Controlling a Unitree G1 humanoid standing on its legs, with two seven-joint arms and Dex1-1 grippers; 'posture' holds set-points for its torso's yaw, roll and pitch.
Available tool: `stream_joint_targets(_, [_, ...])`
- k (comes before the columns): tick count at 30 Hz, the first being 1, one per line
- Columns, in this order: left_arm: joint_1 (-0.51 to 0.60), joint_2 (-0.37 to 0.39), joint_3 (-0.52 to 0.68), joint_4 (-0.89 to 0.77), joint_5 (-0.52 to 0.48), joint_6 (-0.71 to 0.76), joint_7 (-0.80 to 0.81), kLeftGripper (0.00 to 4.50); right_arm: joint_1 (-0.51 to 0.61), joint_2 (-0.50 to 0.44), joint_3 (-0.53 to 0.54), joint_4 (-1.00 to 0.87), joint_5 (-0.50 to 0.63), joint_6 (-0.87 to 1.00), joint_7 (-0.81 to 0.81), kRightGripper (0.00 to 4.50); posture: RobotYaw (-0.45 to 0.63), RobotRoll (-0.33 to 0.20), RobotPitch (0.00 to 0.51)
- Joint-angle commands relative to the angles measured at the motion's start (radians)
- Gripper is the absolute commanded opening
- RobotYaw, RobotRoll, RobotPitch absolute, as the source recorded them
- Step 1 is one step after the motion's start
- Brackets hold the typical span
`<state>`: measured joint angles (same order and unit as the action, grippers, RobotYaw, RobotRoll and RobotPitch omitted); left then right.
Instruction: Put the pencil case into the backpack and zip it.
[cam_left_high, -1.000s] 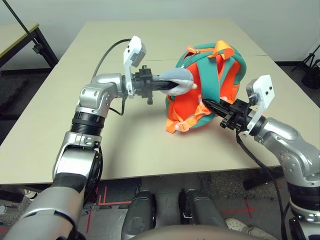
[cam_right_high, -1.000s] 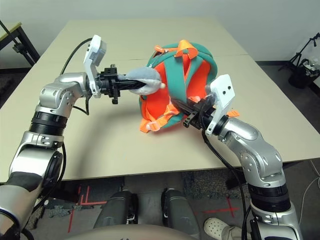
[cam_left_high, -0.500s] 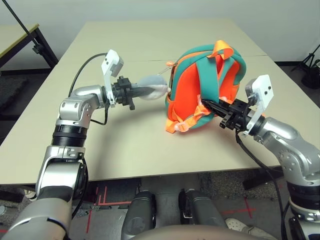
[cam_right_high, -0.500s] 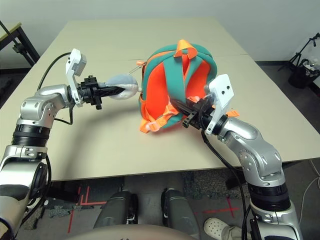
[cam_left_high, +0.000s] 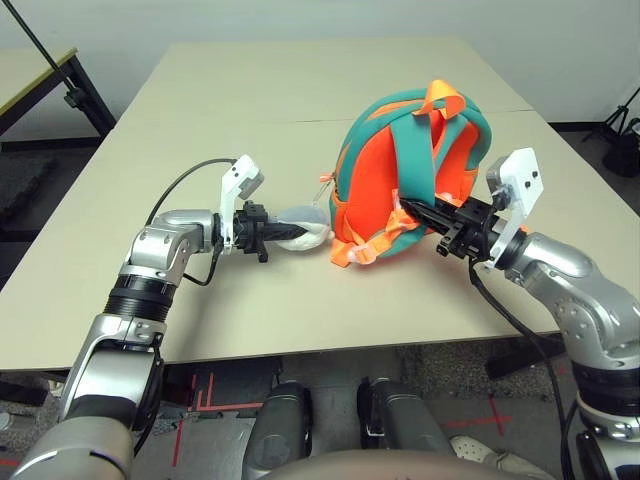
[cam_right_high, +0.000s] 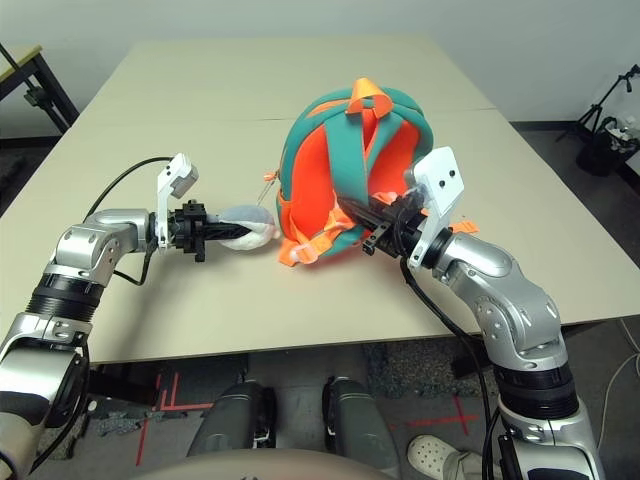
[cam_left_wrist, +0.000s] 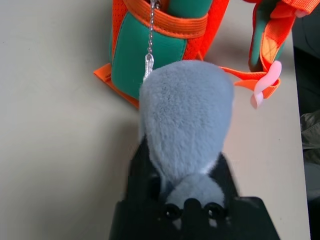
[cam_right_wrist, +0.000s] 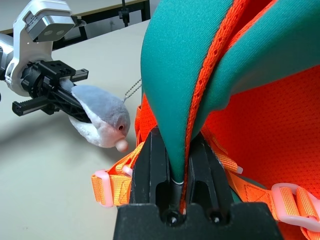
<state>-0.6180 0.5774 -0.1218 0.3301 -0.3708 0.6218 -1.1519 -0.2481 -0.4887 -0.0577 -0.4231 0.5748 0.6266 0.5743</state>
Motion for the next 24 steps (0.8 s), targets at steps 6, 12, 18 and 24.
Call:
stream_joint_targets(6, [0.009, 0.167, -0.107, 0.069, 0.16, 0.027, -0.024, 4.12, 0.011, -0.098, 0.006, -0.013, 0.02, 0.036, 0.099, 0.88, 0.1, 0.0, 0.072])
stream_joint_targets(12, [0.013, 0.242, -0.107, 0.15, 0.242, -0.051, -0.006, 4.5, 0.045, -0.307, -0.09, 0.006, 0.074, 0.086, 0.257, 3.14, 0.1, 0.0, 0.074])
stream_joint_targets(18, [0.03, 0.229, -0.001, 0.234, 0.263, -0.221, 0.125, 4.5, 0.069, -0.412, -0.196, 0.197, -0.001, -0.016, 0.312, 4.49, 0.1, 0.0, 0.075])
stream_joint_targets(24, [0.121, 0.149, 0.101, 0.269, 0.282, -0.379, 0.366, 4.5, -0.013, -0.298, -0.277, 0.489, -0.117, -0.212, 0.133, 4.49, 0.12, 0.0, 0.074])
